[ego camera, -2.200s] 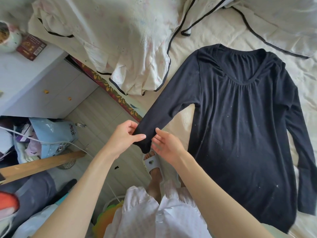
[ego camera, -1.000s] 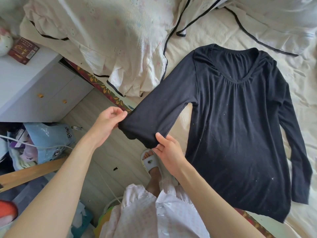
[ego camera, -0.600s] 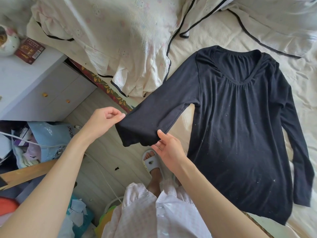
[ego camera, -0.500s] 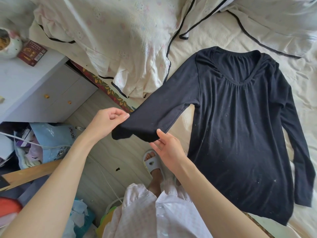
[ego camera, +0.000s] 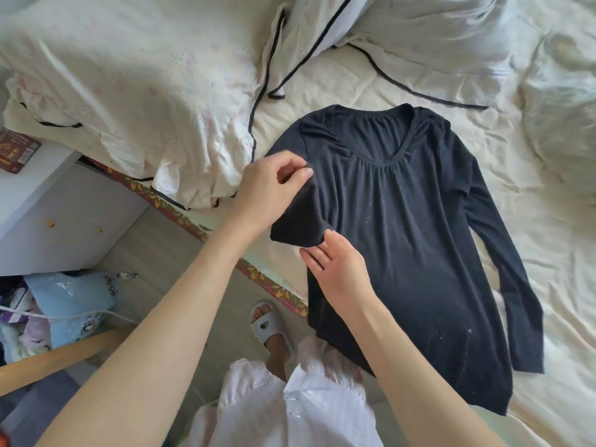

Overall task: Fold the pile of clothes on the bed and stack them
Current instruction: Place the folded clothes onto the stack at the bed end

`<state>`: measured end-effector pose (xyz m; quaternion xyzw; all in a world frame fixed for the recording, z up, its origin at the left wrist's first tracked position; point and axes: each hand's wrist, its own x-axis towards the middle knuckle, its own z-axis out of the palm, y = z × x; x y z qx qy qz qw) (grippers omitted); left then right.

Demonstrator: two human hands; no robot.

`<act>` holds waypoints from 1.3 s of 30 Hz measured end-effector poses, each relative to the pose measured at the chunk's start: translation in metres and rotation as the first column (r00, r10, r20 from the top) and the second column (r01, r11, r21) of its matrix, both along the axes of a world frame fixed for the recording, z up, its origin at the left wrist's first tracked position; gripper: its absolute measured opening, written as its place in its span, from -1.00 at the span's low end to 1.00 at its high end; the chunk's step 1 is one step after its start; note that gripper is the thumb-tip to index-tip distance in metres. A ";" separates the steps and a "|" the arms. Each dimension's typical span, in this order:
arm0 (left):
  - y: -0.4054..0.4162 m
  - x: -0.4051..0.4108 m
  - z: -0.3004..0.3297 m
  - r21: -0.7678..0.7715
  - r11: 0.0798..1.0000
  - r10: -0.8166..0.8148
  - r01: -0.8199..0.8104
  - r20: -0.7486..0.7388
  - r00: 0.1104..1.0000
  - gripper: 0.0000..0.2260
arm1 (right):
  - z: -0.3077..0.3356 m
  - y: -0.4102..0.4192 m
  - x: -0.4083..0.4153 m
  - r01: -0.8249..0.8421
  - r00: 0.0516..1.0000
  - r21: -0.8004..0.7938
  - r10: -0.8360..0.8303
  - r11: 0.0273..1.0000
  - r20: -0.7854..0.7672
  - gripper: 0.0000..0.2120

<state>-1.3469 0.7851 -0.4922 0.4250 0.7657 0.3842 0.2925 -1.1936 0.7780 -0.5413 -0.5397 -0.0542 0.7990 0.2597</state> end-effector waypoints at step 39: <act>0.081 0.121 -0.126 -0.337 0.712 0.473 -0.616 -0.418 0.775 -0.76 | -0.111 0.120 0.283 -0.948 -0.294 -0.243 0.266 -0.207 0.918 -0.41</act>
